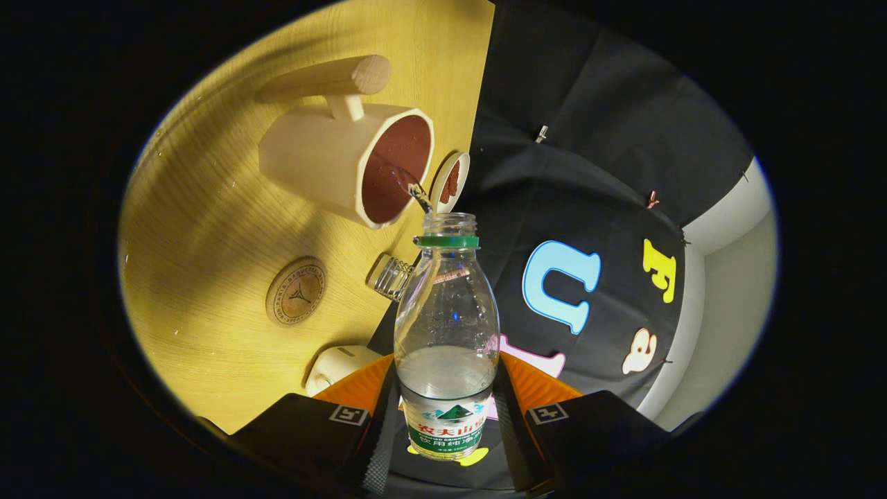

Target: Take the bottle from table, then pour the juice into the cup, finally place the bottle on the coaster

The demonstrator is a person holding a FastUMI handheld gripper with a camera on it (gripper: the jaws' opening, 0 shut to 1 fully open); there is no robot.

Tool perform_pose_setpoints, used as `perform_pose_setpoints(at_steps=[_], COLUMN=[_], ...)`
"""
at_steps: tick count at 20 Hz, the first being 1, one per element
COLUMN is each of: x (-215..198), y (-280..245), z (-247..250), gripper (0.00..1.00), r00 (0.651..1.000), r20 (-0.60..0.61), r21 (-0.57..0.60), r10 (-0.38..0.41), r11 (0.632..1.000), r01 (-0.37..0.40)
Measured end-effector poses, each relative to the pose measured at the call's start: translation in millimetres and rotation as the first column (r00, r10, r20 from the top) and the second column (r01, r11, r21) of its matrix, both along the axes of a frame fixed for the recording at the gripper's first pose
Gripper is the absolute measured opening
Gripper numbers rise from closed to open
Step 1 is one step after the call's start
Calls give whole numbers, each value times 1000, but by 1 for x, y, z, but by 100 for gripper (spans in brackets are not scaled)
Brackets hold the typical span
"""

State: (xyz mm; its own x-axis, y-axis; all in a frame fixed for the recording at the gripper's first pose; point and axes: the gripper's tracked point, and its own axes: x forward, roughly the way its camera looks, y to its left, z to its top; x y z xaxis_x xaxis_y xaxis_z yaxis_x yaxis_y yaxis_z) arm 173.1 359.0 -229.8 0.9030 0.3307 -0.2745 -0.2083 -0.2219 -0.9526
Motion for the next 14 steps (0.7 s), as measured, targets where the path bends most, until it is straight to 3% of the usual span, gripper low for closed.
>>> perform_pose_setpoints(at_steps=[14], x=[-3], y=[7], z=[21], gripper=[68], r00=[986], r20=[110], r21=[-129], r10=[127], r11=[985], r01=[-112])
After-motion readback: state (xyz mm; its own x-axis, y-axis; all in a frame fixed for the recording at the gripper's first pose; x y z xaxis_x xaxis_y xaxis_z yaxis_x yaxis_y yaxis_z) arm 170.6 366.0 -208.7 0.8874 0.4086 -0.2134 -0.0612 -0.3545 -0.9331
